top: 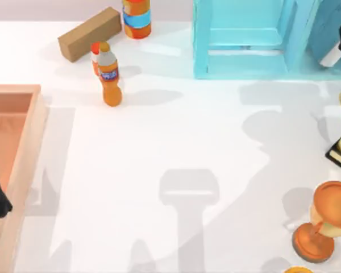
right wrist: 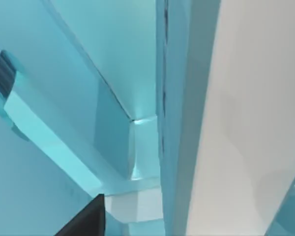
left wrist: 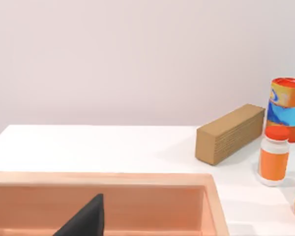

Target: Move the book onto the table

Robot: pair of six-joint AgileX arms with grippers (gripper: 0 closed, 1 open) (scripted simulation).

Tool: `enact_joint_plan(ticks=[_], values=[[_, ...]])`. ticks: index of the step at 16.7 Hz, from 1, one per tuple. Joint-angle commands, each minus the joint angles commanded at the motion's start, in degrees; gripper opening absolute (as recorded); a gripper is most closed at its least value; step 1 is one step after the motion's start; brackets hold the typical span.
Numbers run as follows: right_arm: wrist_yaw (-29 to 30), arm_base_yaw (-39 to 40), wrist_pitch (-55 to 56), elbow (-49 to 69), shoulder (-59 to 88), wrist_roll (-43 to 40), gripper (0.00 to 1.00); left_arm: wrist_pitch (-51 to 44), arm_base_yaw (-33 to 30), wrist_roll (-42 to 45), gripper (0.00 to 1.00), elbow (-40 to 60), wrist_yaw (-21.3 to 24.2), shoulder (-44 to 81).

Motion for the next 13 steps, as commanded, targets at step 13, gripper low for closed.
enact_joint_plan(ticks=[13], values=[[1.9, 1.9, -1.1, 11.2, 10.0, 0.7, 0.77, 0.0, 0.0, 0.0, 1.00, 0.0, 0.0, 0.0]])
